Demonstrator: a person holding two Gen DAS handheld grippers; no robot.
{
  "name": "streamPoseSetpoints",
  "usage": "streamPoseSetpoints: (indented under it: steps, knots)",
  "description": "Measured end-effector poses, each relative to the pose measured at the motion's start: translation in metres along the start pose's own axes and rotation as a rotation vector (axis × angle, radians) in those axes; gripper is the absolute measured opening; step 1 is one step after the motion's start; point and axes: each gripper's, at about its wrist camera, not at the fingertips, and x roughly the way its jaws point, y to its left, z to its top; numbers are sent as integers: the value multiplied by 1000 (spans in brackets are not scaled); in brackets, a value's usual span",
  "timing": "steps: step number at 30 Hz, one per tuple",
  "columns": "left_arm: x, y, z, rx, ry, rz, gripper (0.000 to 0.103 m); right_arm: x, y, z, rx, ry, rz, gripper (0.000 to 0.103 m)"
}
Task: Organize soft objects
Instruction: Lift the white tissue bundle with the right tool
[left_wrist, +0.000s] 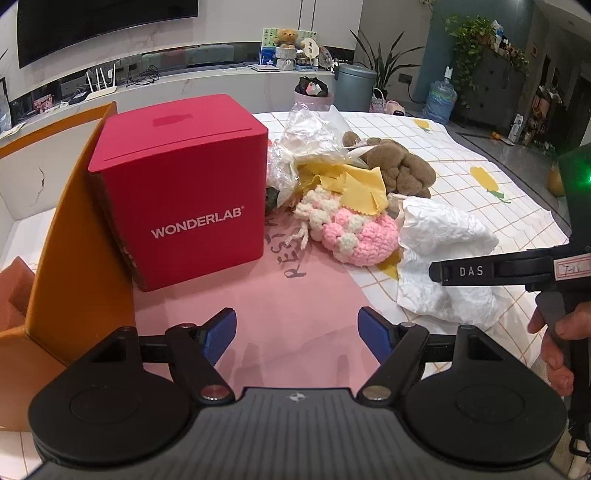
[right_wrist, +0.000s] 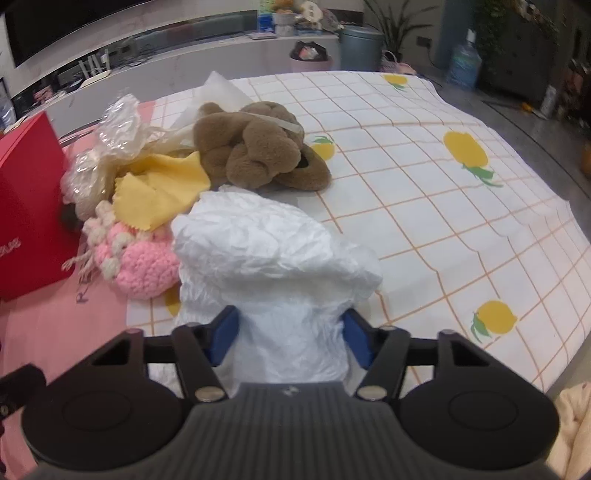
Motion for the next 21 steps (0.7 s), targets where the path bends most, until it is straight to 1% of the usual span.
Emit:
streamPoseSetpoints:
  steps: [1,2,4,5,6,8,10,12,13,14,16,21]
  knots:
    - [0,0,0,2,0,-1,88,0,-1,0,-5,0,-1,52]
    - [0,0,0,3,-2,-1,88,-1,-1,1,-14,1,3,47]
    - [-1,-1,0,8,-6,3,88,-3,-1,3,-48,15,25,46]
    - [-2,-1,0,9,-8,4,88,-4,-3,4,-57,19,33,53]
    - [-2,0,0,7,-9,4,88,-5,-7,5,-42,17,34,73]
    - [-1,1,0,2,-4,1,88,-7,-15,6,3,-1,64,95]
    - [0,2,0,2,0,0,88,-7,-20,10,51,-6,105,95]
    - [1,1,-1,4,5,2,88,-1,-23,16,139,17,157,101]
    - [1,1,-1,3,7,1,88,4,-24,18,186,30,166,101]
    - [1,1,-1,3,9,0,88,9,-22,21,223,41,151,101]
    - [1,2,-1,1,12,-3,88,17,-13,24,243,58,76,101]
    - [2,4,-1,-7,17,-7,88,27,19,21,114,55,-65,101]
